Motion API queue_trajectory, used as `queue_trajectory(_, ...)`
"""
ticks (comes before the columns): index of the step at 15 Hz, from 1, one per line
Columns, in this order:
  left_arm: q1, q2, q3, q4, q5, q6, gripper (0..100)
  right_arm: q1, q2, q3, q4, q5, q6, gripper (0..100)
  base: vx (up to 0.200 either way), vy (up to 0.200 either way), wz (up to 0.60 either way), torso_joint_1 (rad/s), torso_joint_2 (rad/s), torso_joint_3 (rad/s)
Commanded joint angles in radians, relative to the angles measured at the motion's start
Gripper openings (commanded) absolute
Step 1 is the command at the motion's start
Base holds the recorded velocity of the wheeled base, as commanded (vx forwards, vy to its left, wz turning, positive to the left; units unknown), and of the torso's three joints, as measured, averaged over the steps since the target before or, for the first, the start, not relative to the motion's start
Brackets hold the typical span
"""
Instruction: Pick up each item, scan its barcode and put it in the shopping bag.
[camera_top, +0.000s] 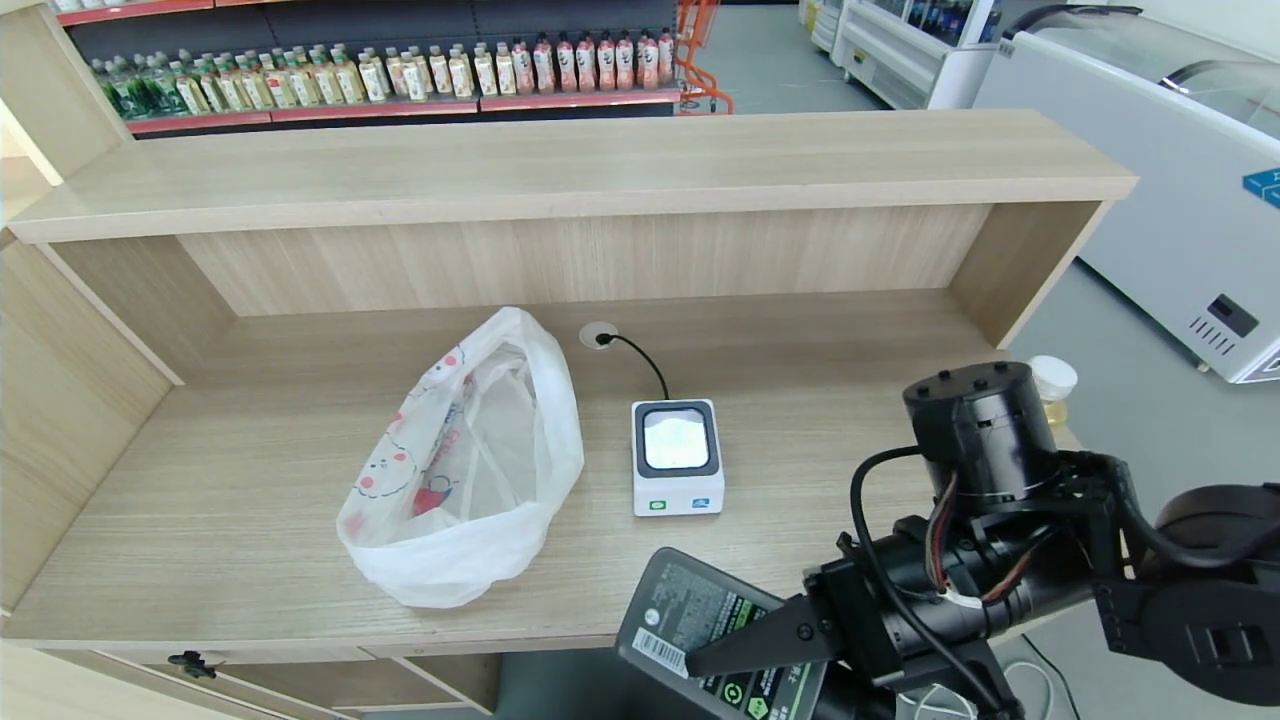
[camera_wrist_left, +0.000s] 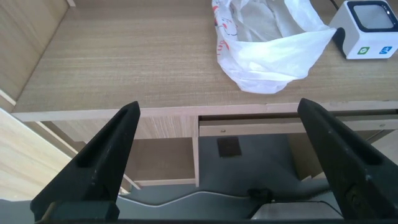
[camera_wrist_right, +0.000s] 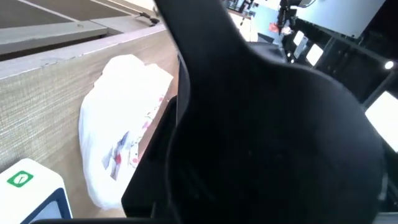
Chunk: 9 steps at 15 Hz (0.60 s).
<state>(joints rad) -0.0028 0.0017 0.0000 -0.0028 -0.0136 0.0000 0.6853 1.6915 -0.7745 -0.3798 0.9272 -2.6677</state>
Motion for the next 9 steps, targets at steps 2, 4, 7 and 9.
queue_trajectory(2, 0.0, 0.0, 0.0, 0.0, 0.0, 0.0, 100, -0.004, 0.037, -0.005, -0.001, 0.005, -0.008, 0, 0.0, 0.0, 0.0, 0.0, 0.0, 0.0)
queue_trajectory(4, 0.0, 0.0, 0.0, 0.0, 0.0, 0.0, 100, -0.004, 0.047, -0.009, -0.03, 0.036, -0.031, 0, 0.0, 0.0, 0.0, 0.0, 0.0, 0.0)
queue_trajectory(7, 0.0, 0.0, 0.0, 0.0, 0.0, 0.0, 100, -0.004, 0.05, -0.006, -0.11, 0.071, -0.046, 0, 0.0, 0.0, 0.0, 0.0, 0.0, 0.0)
queue_trajectory(9, 0.0, 0.0, 0.0, 0.0, 0.0, 0.0, 100, -0.007, 0.059, -0.009, -0.143, 0.105, -0.061, 0, 0.0, 0.0, 0.0, 0.0, 0.0, 0.0)
